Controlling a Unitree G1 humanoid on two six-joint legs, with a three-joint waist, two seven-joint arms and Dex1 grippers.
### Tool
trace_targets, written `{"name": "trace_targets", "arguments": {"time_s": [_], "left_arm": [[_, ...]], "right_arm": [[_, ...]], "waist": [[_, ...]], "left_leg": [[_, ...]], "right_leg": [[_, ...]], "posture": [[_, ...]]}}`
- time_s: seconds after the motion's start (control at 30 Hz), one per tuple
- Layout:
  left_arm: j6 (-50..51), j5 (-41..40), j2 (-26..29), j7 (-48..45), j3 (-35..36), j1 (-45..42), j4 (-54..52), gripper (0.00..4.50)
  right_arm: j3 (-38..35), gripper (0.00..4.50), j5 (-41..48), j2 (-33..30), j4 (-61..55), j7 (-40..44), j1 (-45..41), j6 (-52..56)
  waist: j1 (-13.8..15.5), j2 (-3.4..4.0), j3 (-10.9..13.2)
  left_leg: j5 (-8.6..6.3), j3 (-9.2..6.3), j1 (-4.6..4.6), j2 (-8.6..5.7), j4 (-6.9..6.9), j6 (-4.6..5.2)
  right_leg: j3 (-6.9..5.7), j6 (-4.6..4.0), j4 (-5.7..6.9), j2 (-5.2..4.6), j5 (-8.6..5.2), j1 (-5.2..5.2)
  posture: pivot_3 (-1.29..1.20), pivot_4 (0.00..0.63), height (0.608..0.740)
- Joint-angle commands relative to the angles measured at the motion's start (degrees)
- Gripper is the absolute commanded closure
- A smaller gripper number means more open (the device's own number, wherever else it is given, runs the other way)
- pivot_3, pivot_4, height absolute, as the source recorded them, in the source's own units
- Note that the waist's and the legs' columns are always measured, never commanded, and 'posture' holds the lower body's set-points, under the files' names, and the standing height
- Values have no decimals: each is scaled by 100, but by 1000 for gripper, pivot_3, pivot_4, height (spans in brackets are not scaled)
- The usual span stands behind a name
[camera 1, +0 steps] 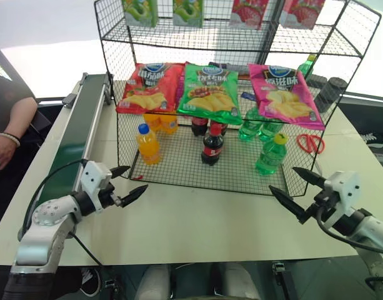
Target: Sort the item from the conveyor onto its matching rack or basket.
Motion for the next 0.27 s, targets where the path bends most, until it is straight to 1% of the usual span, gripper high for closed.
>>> {"name": "trace_targets", "arguments": {"time_s": [0.03, 0.27], "left_arm": [[-181, -4, 31, -39, 121, 25, 19, 0], [-283, -43, 86, -244, 84, -56, 158, 0]], "right_arm": [[-158, 31, 51, -53, -181, -28, 26, 24], [-194, 31, 95, -48, -320, -169, 31, 206]], "waist": [[1, 0, 0], [4, 0, 0]], "left_leg": [[0, 0, 0, 0, 0, 0], [0, 1, -3, 0, 0, 0]], "right_leg": [[0, 0, 0, 0, 0, 0], [0, 0, -1, -4, 0, -2]], "posture": [[0, 150, 724], [0, 150, 724]]}}
